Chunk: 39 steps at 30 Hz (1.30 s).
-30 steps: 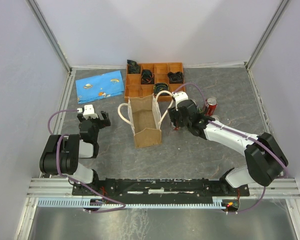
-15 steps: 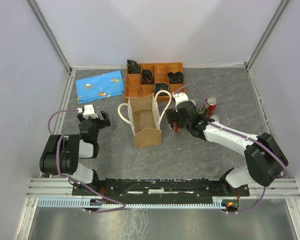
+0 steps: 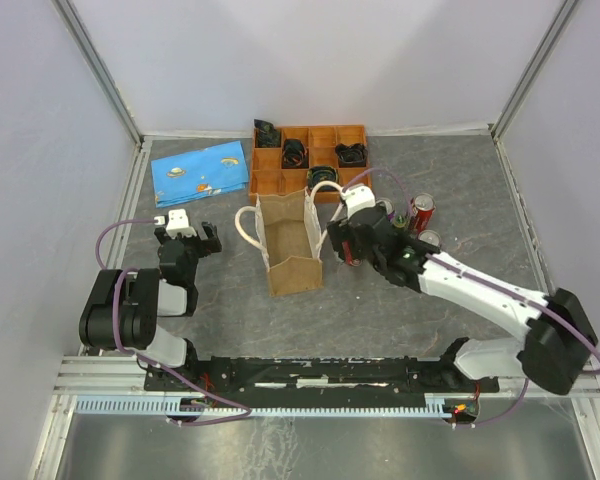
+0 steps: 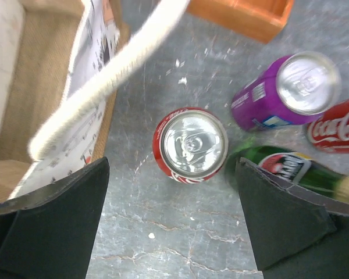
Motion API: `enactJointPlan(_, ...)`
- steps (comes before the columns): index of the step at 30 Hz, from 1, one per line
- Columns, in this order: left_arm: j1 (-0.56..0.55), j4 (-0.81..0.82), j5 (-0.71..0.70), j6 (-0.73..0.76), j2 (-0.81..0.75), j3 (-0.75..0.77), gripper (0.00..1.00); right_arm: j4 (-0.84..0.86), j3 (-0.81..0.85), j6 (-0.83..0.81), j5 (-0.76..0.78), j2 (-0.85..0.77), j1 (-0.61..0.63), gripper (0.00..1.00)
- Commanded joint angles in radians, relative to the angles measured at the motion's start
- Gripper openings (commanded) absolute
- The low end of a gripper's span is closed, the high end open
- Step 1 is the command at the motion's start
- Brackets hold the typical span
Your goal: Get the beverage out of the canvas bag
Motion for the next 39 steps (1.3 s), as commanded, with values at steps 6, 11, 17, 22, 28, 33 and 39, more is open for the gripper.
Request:
enactJointPlan(6, -0.003, 0.040, -0.003, 0.044, 0.006, 0.024, 0.99, -0.098, 0.124, -0.008, 0.141, -0.289, 0.019, 0.97)
enactJointPlan(11, -0.003, 0.039, -0.004, 0.044, 0.007, 0.023, 0.99, -0.096, 0.152, -0.053, 0.235, -0.359, 0.018, 0.99)
enactJointPlan(17, -0.003, 0.040, -0.003, 0.044, 0.007, 0.024, 0.99, -0.055, 0.150, -0.070, 0.394, -0.408, 0.010, 0.99)
enactJointPlan(22, -0.003, 0.039, -0.003, 0.044, 0.007, 0.024, 0.99, -0.016, 0.111, -0.084, 0.437, -0.452, -0.083, 0.99)
enactJointPlan(28, -0.003, 0.040, -0.003, 0.044, 0.007, 0.024, 0.99, -0.049, 0.122, -0.041, 0.345, -0.448, -0.324, 0.99)
enactJointPlan(33, -0.004, 0.040, -0.003, 0.044, 0.007, 0.024, 0.99, -0.035, 0.163, -0.005, 0.282, -0.371, -0.502, 0.99)
enactJointPlan(39, -0.004, 0.040, -0.004, 0.044, 0.007, 0.024, 0.99, -0.074, 0.284, 0.146, -0.013, -0.189, -0.866, 0.99)
